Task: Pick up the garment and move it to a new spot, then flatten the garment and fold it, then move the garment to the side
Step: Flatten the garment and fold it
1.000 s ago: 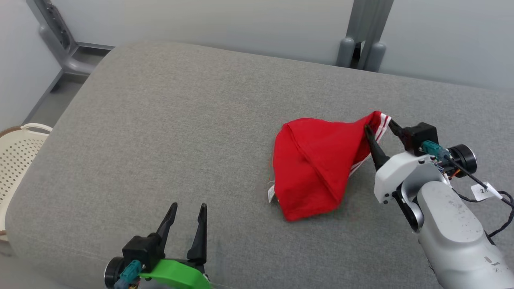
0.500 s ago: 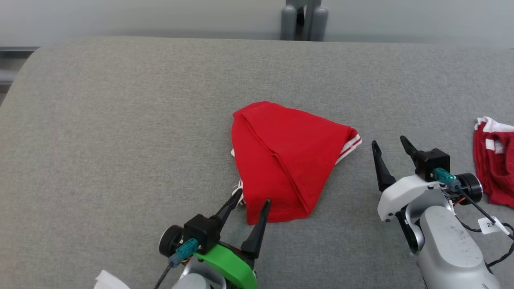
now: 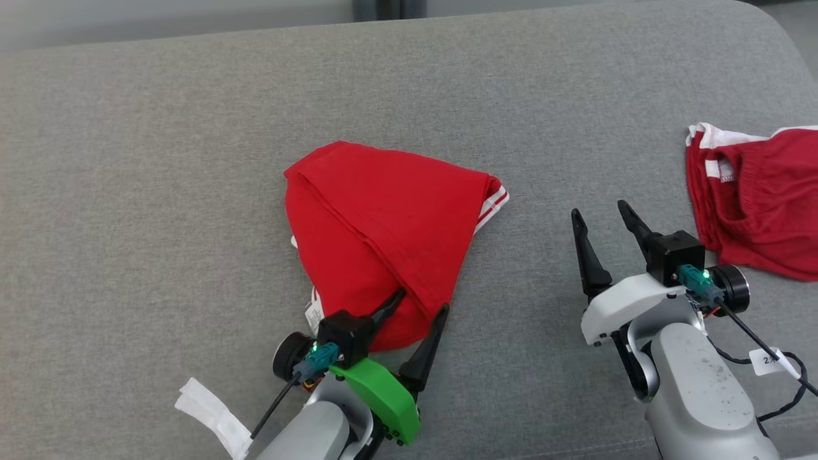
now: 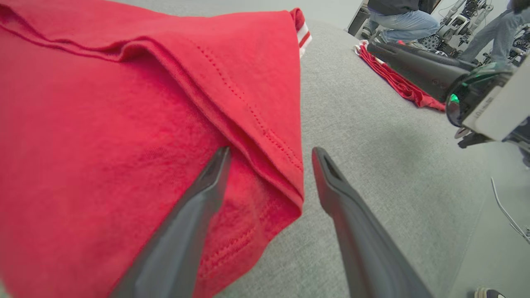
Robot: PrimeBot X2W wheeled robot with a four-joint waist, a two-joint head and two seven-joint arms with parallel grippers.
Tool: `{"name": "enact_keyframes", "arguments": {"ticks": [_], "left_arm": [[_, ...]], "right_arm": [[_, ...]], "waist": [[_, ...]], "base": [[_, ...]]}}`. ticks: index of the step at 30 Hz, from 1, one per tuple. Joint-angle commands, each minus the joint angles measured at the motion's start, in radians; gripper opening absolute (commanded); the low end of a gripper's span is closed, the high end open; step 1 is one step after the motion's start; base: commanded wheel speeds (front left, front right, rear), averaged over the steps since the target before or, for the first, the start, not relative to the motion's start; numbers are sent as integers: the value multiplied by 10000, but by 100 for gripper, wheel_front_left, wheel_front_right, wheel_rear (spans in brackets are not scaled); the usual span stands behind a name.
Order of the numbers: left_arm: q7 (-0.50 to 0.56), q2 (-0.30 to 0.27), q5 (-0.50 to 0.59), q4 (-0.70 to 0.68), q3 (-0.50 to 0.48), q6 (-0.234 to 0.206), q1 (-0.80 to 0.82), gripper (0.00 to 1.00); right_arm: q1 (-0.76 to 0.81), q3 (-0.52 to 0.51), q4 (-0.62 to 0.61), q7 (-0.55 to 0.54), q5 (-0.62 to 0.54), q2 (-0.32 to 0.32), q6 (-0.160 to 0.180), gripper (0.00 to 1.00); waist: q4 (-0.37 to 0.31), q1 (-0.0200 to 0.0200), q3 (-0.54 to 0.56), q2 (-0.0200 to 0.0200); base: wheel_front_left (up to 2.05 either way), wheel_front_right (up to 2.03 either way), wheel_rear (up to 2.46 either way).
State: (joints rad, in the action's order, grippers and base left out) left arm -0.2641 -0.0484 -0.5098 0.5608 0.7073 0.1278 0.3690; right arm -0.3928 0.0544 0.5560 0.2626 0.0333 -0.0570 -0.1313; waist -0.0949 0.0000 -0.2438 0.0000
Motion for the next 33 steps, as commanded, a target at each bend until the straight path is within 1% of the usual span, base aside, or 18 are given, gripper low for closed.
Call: {"name": "enact_keyframes", "arguments": {"ticks": [1,4,7,9,11,14,15,17,20,22,24,25,28,31,33], "left_arm": [[2,-57,-131,75,-4,45,188,100],[2,-57,-191,126,2,46,231,100],[2,-51,-200,-147,14,46,303,100],[2,-54,44,-439,-150,46,370,0],[0,-49,378,-756,-299,47,371,0],[2,-61,866,-1264,-800,45,213,0],[0,-48,1188,-1645,-1074,44,178,0],[0,-67,1483,-2243,-1655,41,163,0],[2,-427,1992,-3187,-2574,40,512,0],[2,-961,2293,-3553,-2905,40,918,0],[2,-1591,2330,-3442,-3054,40,1315,0],[2,-2032,2360,-3206,-3058,40,1617,0],[2,-2964,2027,-2119,-2920,40,2517,0],[13,-3628,1634,-963,-2590,38,3317,0],[97,-3936,1483,-135,-2348,38,3746,0]], "right_arm": [[25,-4,-40,26,32,4,14,100],[58,-9,-70,26,70,37,12,100],[144,-19,-89,26,88,33,12,100],[171,-30,-88,26,85,44,12,100],[204,-68,-81,26,103,48,14,100],[276,-86,-109,27,187,55,14,100],[339,-90,-105,25,248,55,12,100],[440,-136,-115,27,315,48,14,100],[541,-103,-125,25,440,51,12,100],[599,62,-119,25,551,52,12,100],[559,270,-109,25,665,48,14,100],[520,420,-104,27,738,46,14,100],[402,898,-108,26,982,50,12,100],[321,1304,-178,27,1194,44,12,100],[263,1632,-207,26,1279,47,12,100]], "waist": [[-390,0,-355,0],[-451,0,-392,0],[-467,0,-409,0],[-450,0,-416,0],[-389,0,-390,0],[-216,0,-279,0],[-121,0,-208,0],[41,0,-116,0],[312,0,42,0],[400,0,114,0],[424,0,136,0],[411,0,137,0],[268,0,41,0],[90,0,-103,0],[-39,0,-210,0]], "base": [[0,0,0],[0,0,0],[0,0,0],[0,0,0],[0,0,0],[0,0,0],[0,0,0],[0,0,0],[0,0,0],[0,0,0],[0,0,0],[0,0,0],[0,0,0],[0,0,0],[0,0,0]]}}
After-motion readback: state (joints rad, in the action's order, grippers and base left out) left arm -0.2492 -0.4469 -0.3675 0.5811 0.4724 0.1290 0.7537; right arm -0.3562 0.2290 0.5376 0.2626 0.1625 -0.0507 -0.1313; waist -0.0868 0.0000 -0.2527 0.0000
